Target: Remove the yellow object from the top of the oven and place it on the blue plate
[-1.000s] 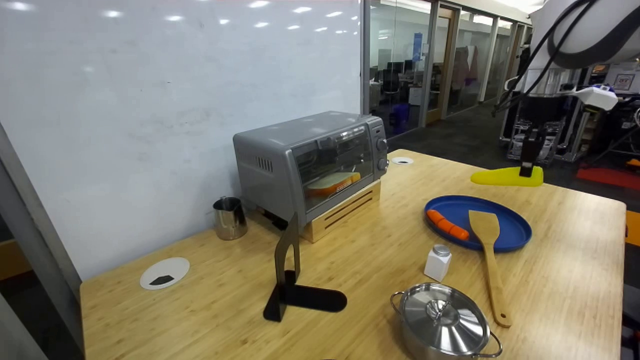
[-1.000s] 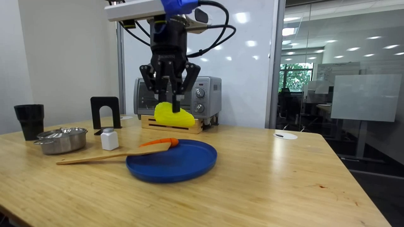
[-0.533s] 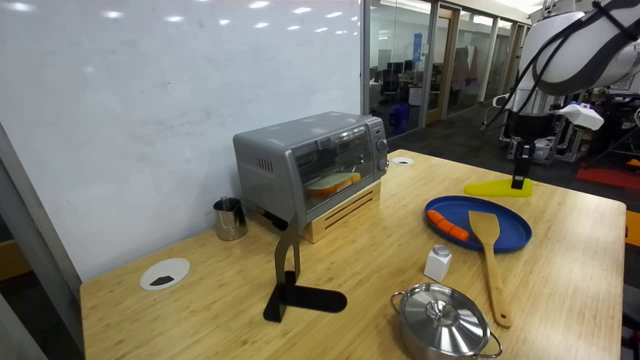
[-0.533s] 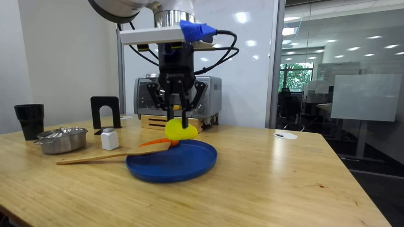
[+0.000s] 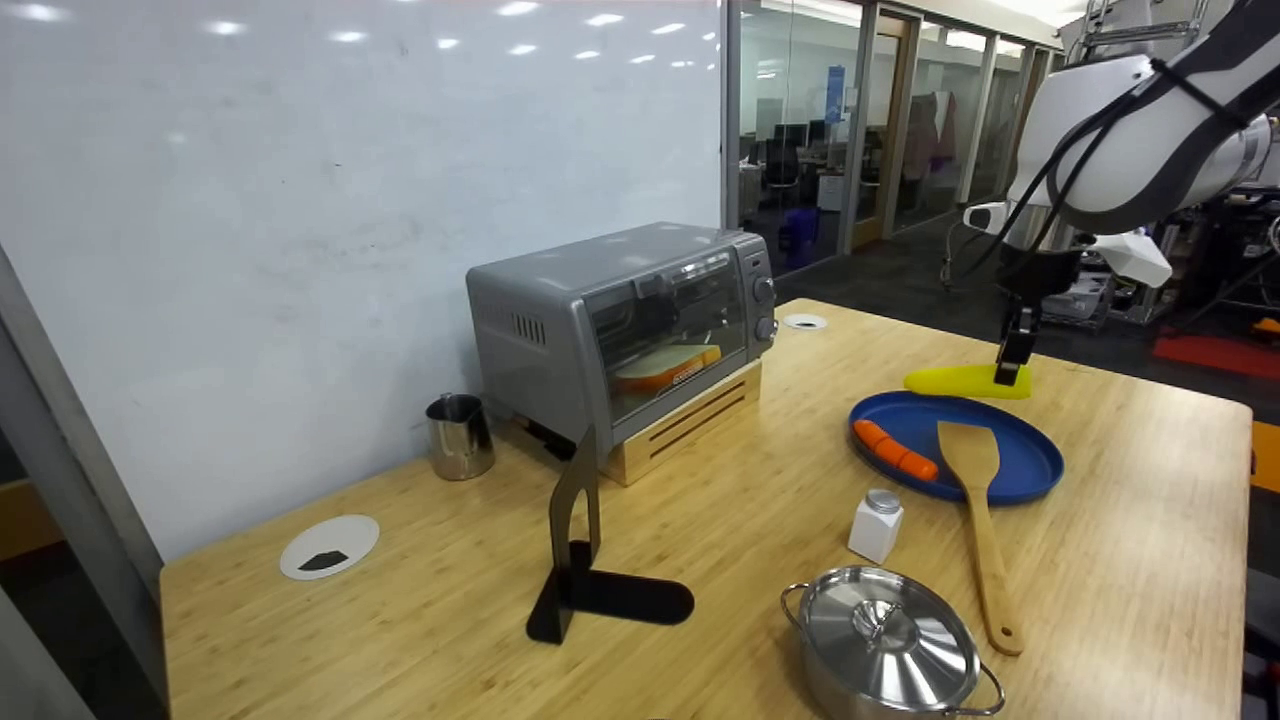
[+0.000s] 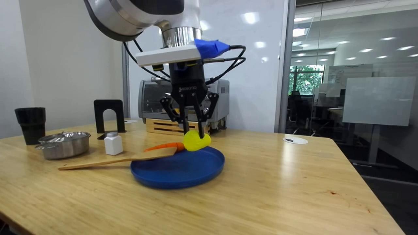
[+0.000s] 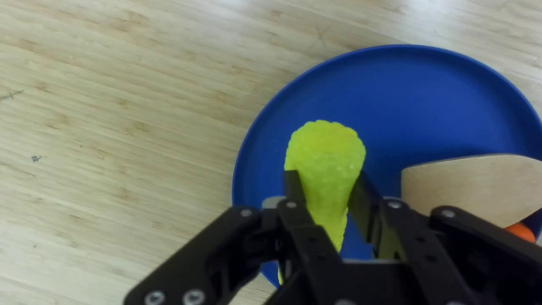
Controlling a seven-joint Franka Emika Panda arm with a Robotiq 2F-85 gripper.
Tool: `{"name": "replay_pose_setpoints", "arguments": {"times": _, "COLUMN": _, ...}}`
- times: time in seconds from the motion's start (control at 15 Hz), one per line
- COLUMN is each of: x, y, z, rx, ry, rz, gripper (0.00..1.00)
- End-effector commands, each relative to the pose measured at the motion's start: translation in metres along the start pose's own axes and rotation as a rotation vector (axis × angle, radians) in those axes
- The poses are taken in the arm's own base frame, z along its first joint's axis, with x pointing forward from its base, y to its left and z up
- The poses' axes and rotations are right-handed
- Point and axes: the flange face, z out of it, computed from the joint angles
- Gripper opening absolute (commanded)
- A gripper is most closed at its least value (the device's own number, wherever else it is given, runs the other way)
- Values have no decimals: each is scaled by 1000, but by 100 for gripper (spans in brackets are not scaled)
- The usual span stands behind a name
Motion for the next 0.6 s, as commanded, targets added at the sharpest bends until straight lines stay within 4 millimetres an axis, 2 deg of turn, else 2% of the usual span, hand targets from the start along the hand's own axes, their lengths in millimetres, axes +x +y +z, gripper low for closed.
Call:
{"name": "replay_pose_setpoints", "arguments": {"times": 0.0, "x": 4, "y": -4, "z": 10, "rx": 13, "ry": -7, "rz": -40, "gripper": 8}}
{"name": "replay_pose_setpoints", "arguments": {"times": 0.33, "x": 5, "y": -8, "z": 17, "rx": 47, "ry": -23, "rz": -78, "gripper": 8}}
{"name": "replay_pose_setpoints", "arguments": {"times": 0.4, "x": 5, "y": -9, "z": 18, "rx": 44, "ry": -29, "rz": -88, "gripper": 58}}
{"name": "replay_pose_setpoints", "arguments": {"times": 0.53, "x": 4, "y": -10, "z": 19, "rx": 48, "ry": -35, "rz": -101, "gripper": 64}}
